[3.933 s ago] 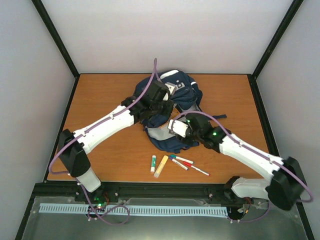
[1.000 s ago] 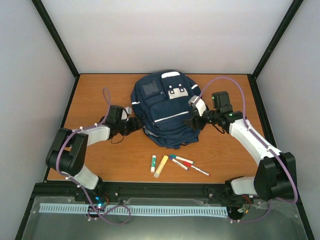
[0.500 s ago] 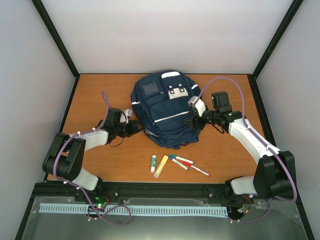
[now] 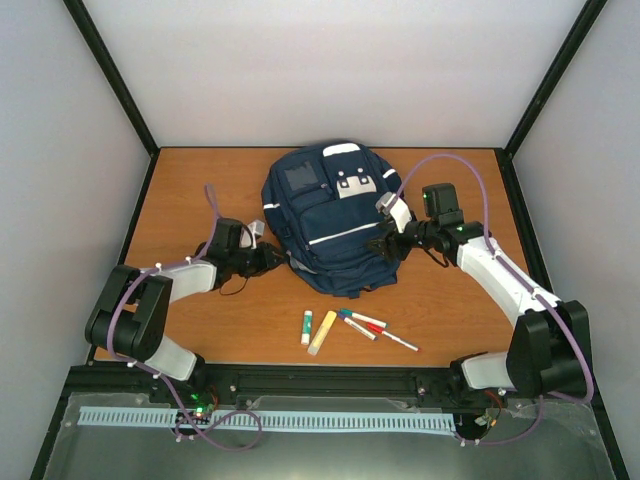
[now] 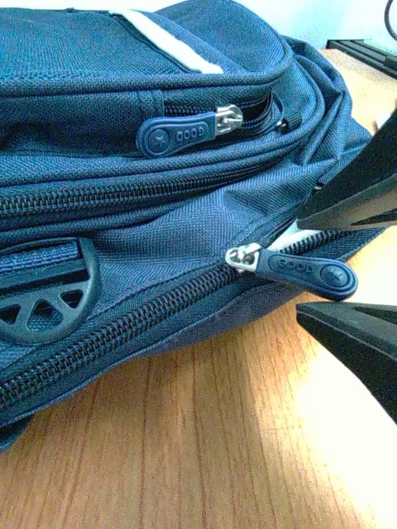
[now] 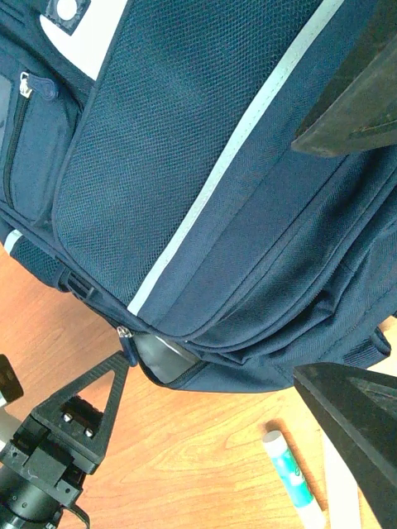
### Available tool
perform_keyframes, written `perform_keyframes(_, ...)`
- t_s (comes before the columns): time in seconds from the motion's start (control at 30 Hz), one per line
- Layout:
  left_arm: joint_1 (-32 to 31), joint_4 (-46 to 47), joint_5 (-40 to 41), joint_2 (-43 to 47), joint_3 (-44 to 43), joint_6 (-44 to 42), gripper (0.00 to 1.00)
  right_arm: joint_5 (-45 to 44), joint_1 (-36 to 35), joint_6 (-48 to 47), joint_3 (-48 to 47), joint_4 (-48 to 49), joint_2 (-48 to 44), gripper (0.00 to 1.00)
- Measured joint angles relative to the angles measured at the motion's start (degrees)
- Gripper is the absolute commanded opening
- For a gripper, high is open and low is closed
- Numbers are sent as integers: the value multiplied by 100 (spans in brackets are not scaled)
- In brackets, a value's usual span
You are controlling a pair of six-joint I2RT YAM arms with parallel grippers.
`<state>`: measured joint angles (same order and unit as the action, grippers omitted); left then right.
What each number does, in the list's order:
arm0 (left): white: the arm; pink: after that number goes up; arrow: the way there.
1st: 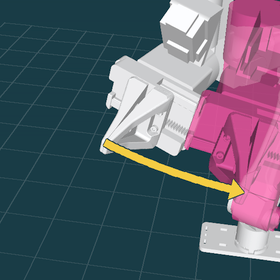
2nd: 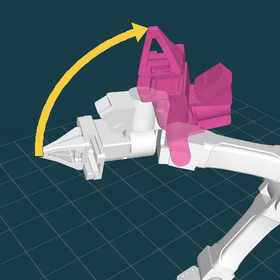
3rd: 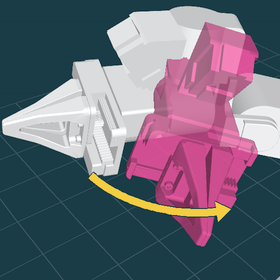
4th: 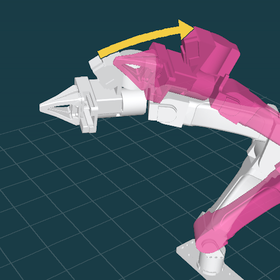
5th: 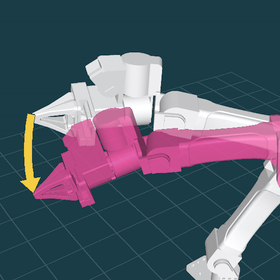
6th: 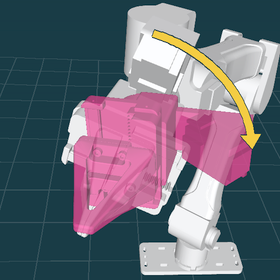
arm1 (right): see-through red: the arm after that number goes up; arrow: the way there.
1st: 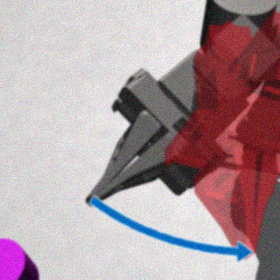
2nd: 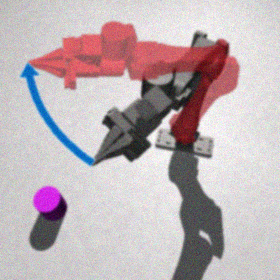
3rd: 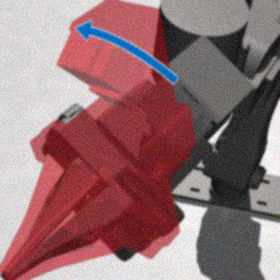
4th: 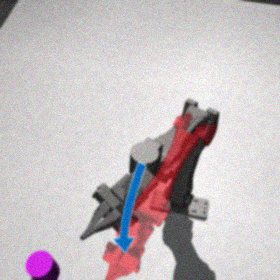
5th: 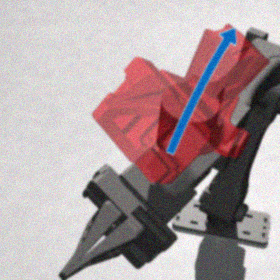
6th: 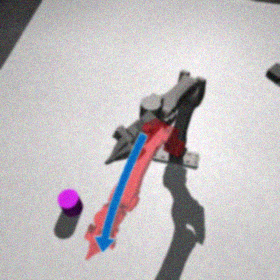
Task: Pack the student bag
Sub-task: Adjust the student bag at the center of the board.
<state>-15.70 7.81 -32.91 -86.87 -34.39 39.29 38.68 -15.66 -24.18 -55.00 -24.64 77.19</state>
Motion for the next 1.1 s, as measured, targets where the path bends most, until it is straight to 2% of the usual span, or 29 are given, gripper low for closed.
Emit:
perform_keyframes(0.23,0,151,-39,-212,37,13,24,0,0,0,0,-2,76,70)
perform_keyframes(0.5,0,339,-129,-367,105,98,12,0,0,0,0,0,83,70)
perform_keyframes(0.63,-4,350,-142,-356,105,105,2,-2,0,0,0,-2,83,70)
perform_keyframes(0.7,-11,291,-98,-275,109,79,1,-2,0,0,0,0,87,68)
perform_keyframes(0.93,-260,-719,680,839,68,-96,1,-74,0,111,0,31,291,59)
perform_keyframes(1.1,-455,-1665,1143,935,-236,-358,1,-212,2,247,-15,44,695,55)
